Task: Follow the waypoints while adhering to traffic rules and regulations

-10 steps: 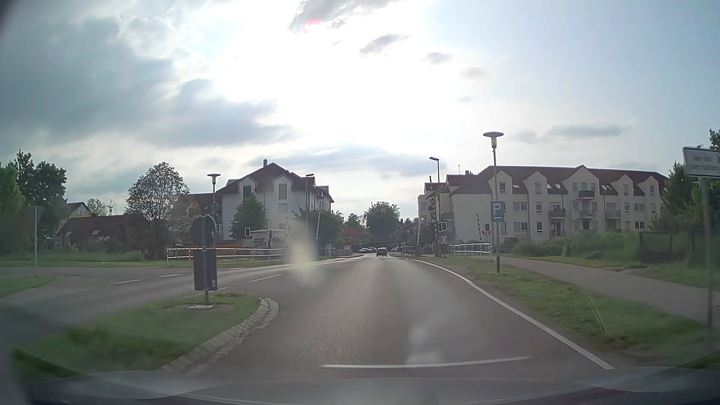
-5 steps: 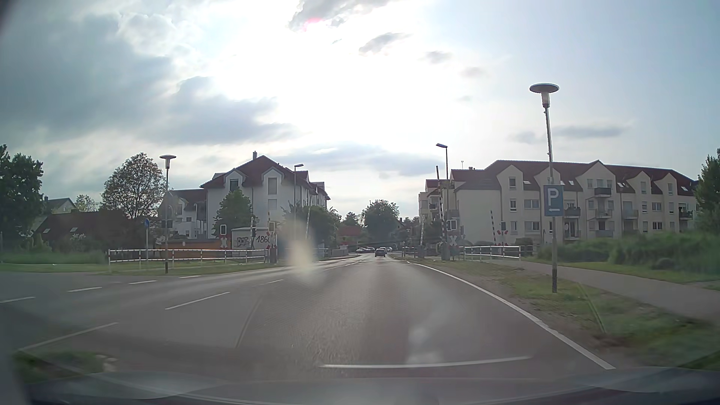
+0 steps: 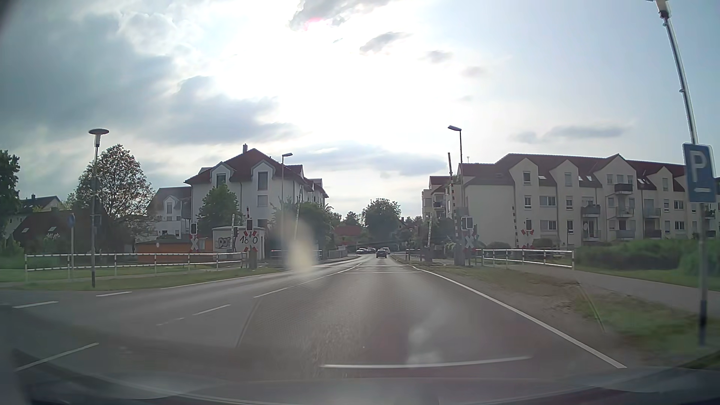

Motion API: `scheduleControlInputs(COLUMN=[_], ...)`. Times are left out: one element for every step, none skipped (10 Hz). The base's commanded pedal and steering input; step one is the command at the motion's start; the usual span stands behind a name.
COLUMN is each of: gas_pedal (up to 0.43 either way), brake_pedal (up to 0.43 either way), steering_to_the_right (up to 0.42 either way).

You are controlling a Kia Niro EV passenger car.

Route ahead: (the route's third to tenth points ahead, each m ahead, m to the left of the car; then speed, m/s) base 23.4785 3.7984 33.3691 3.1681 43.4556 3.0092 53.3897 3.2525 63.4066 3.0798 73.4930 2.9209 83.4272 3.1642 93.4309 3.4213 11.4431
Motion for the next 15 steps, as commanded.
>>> scheduleControlInputs(gas_pedal=[0.169,0.169,0.169,0.169,0.169,0.169,0.169,0.169,0.169,0.169,0.169,0.169,0.169,0.169,0.169], brake_pedal=[0.0,0.0,0.0,0.0,0.0,0.0,0.0,0.0,0.0,0.0,0.0,0.0,0.0,0.0,0.0], steering_to_the_right=[-0.003,-0.003,-0.003,-0.002,-0.001,0.0,0.0,0.001,0.003,0.003,0.003,0.003,0.003,0.003,0.003])
